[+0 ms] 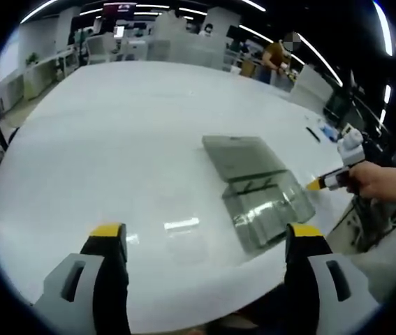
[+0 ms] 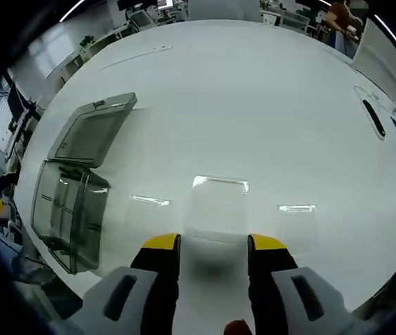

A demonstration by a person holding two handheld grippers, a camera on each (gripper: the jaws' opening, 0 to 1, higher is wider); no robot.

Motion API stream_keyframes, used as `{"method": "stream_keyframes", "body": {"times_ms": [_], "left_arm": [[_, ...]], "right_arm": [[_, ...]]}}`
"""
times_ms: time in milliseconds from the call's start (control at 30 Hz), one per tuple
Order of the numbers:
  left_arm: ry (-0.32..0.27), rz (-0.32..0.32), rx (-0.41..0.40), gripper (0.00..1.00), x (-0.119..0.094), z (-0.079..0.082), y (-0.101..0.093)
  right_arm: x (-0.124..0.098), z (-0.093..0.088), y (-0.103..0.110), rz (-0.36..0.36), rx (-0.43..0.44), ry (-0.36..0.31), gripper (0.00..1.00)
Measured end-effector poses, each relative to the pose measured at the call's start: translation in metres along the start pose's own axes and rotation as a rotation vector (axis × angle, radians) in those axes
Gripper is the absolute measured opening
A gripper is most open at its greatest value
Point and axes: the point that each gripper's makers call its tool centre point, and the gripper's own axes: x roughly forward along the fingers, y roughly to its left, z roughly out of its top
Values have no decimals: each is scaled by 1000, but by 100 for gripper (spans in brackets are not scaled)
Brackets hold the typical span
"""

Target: Insert the divider into the dual guide fixture by aligning both edges with the guide slots and pushing it downward to the bottom, including one-sided entry, uneven engagement, binding, and posture correction.

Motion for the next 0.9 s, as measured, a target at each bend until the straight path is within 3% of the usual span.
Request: {"method": "stream_keyframes", "body": {"times_ms": [467,900], "left_arm": [[-1,-1,1,91,2,3,3],[-6,-8,7,91,3,5,2]], "right_arm": [[2,0,-2,-48,20,38,30],[0,-2,0,-47,21,128,30]]}}
